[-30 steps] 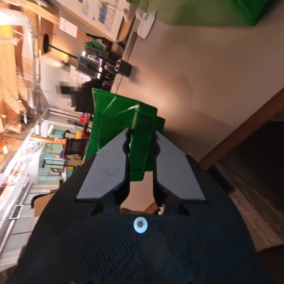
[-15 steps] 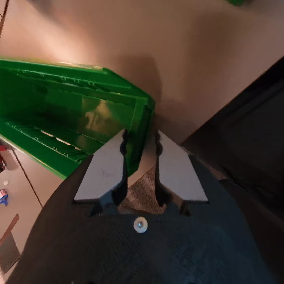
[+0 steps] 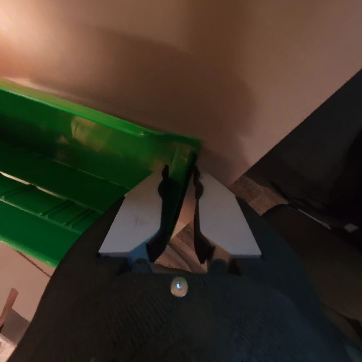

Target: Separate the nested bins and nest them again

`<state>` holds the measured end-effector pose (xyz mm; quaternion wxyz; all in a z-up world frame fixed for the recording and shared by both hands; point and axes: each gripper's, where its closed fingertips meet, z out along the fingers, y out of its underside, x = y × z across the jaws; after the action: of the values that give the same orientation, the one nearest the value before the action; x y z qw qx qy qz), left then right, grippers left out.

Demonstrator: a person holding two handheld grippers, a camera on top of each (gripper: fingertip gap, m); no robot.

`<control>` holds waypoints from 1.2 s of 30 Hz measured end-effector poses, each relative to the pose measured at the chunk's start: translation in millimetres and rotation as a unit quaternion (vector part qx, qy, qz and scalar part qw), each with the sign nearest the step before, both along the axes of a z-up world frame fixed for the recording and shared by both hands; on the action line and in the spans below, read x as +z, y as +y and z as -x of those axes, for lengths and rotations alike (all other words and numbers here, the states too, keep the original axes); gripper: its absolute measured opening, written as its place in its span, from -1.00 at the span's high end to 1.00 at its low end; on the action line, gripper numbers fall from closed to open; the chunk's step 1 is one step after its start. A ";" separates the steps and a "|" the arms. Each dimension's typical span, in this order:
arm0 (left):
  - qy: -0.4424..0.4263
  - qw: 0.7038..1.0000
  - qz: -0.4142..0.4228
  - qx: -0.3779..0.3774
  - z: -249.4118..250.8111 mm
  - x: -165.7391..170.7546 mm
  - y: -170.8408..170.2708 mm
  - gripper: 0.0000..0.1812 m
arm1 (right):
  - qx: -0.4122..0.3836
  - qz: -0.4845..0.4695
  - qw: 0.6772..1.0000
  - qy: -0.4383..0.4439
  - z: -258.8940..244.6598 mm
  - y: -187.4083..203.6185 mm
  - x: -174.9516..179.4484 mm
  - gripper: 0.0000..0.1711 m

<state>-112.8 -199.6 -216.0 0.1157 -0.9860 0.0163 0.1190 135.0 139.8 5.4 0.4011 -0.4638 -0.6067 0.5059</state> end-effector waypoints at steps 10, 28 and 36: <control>0.313 0.947 -0.017 -0.069 14.4 47.7 10.6 0.75 | 0.002 0.011 1.000 0.003 -1.6 2.9 0.2 0.49; 0.357 0.879 -0.191 -0.252 -121.7 184.5 139.5 0.76 | 0.000 -0.015 1.000 -0.011 1.5 -6.7 -4.5 0.49; 0.302 0.892 -0.167 -0.294 -152.5 142.6 186.2 0.75 | -0.009 -0.001 1.000 0.010 -10.9 5.9 4.6 0.50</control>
<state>39.7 -13.4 -73.4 0.2975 -0.8191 0.3196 0.3721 146.0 145.7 10.0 0.4122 -0.4641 -0.5990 0.5058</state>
